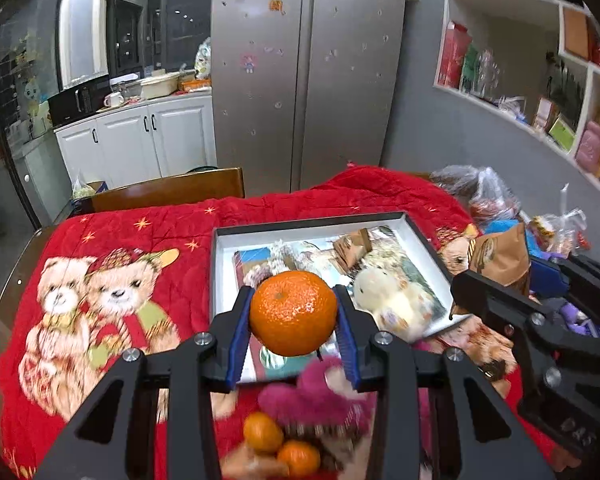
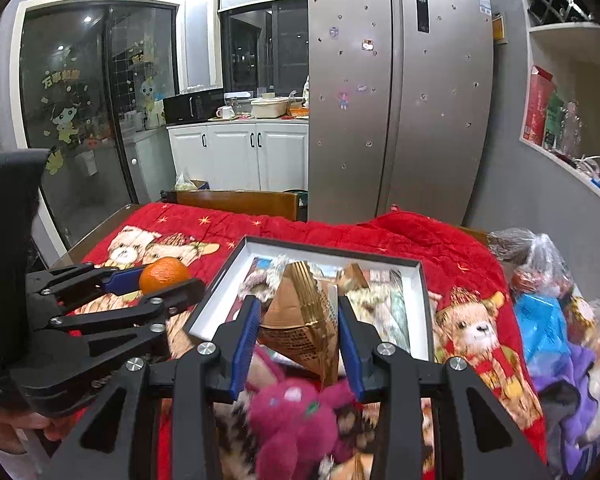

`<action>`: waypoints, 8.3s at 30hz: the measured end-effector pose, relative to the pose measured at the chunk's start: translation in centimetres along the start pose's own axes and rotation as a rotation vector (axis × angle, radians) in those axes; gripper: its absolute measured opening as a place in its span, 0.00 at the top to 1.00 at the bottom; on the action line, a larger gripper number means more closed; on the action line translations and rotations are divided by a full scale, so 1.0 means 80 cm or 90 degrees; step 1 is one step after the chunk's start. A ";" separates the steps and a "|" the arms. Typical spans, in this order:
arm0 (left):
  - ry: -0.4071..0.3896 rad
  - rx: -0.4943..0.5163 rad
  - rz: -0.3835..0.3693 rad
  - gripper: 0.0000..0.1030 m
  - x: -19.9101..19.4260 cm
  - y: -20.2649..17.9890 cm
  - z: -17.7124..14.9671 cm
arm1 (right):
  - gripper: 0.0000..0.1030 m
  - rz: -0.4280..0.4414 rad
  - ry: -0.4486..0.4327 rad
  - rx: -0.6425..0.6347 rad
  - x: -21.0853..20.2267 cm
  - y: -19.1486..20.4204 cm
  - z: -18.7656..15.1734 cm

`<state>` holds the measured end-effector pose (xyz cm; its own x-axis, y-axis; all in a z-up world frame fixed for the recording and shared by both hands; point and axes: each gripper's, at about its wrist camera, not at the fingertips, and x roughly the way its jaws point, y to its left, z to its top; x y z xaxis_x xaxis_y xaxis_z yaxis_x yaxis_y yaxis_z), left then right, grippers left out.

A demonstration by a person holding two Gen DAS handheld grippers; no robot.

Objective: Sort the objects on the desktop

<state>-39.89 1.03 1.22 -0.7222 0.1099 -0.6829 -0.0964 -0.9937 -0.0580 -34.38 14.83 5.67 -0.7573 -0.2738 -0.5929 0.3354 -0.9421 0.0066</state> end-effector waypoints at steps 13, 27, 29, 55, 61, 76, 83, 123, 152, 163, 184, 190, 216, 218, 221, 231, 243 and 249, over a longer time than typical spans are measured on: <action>0.085 -0.022 0.038 0.62 0.166 0.031 0.002 | 0.63 0.013 0.088 0.020 0.175 -0.051 0.029; 0.095 -0.018 0.044 0.62 0.176 0.047 -0.010 | 0.62 0.039 0.137 0.003 0.224 -0.036 0.007; 0.093 -0.018 0.045 0.62 0.174 0.046 -0.008 | 0.62 0.037 0.140 0.002 0.226 -0.034 0.006; 0.071 -0.032 0.100 0.11 0.163 0.072 -0.004 | 0.21 0.027 0.122 0.040 0.220 -0.048 0.008; 0.073 -0.022 0.107 0.11 0.163 0.069 -0.002 | 0.21 0.020 0.115 0.046 0.215 -0.050 0.012; 0.056 -0.022 0.079 0.11 0.142 0.065 0.004 | 0.21 0.010 0.096 0.037 0.201 -0.048 0.019; 0.013 -0.027 0.051 0.11 0.090 0.059 0.021 | 0.21 -0.003 0.048 0.018 0.154 -0.040 0.034; 0.001 -0.084 0.003 0.01 -0.100 0.056 -0.246 | 0.18 -0.087 -0.033 0.097 -0.119 -0.043 -0.189; 0.101 -0.023 0.004 0.01 0.038 0.043 -0.211 | 0.18 -0.098 0.121 0.215 0.024 -0.135 -0.206; 0.125 -0.016 0.004 0.01 0.053 0.039 -0.215 | 0.18 -0.075 0.125 0.234 0.052 -0.133 -0.217; 0.096 -0.039 0.054 0.76 0.039 0.051 -0.217 | 0.63 -0.071 0.128 0.214 0.048 -0.121 -0.216; 0.093 -0.054 0.036 0.88 0.035 0.059 -0.220 | 0.64 -0.062 0.113 0.215 0.035 -0.119 -0.215; 0.066 -0.060 -0.026 1.00 -0.001 0.080 -0.225 | 0.64 -0.052 0.086 0.205 0.014 -0.112 -0.210; 0.072 -0.061 -0.022 1.00 0.002 0.082 -0.225 | 0.64 -0.056 0.088 0.208 0.015 -0.113 -0.212; 0.073 -0.069 -0.026 1.00 0.002 0.083 -0.227 | 0.64 -0.058 0.099 0.208 0.019 -0.113 -0.214; -0.006 -0.030 0.040 0.27 -0.033 0.076 -0.219 | 0.64 -0.050 0.104 0.201 0.021 -0.109 -0.215; 0.042 -0.040 0.105 0.12 -0.001 0.098 -0.227 | 0.64 -0.044 0.108 0.203 0.024 -0.109 -0.218; 0.099 -0.076 0.084 0.30 0.023 0.111 -0.231 | 0.64 -0.044 0.108 0.201 0.023 -0.109 -0.218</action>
<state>-29.46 -8.07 -14.01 -0.6077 -0.0168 -0.7940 0.0799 -0.9960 -0.0401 -28.95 25.89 -9.54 -0.6592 -0.1957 -0.7260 0.0768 -0.9780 0.1938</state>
